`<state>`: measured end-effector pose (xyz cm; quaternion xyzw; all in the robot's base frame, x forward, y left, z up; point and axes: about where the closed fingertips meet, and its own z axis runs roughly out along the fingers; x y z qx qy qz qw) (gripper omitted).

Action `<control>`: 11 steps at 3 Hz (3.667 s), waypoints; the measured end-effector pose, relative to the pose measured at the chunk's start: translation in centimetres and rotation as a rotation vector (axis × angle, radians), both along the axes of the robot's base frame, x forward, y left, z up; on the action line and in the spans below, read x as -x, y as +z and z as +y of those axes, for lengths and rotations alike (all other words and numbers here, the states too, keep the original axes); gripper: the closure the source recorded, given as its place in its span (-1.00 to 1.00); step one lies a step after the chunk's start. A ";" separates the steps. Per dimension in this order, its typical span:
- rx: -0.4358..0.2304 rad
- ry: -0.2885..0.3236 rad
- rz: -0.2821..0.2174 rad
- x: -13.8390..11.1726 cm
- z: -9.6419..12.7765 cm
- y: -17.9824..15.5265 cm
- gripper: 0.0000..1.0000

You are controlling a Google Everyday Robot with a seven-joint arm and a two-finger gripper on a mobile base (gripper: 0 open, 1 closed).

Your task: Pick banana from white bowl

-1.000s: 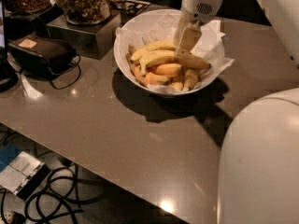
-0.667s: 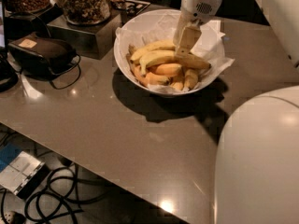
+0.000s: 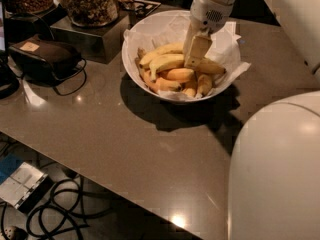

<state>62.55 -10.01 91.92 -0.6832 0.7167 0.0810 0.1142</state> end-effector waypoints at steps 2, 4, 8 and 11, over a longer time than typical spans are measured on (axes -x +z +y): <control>0.017 0.001 0.021 0.5 -0.1 -0.8 0.08; 0.032 0.005 0.022 0.1 -0.5 -1.1 0.08; 0.036 0.035 0.050 -1.0 -0.1 -3.2 0.90; 0.011 0.024 -0.053 -0.6 0.8 -0.9 1.00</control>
Offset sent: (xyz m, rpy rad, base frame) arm -0.0382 -0.0197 -0.0066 -0.0791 0.1395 0.0278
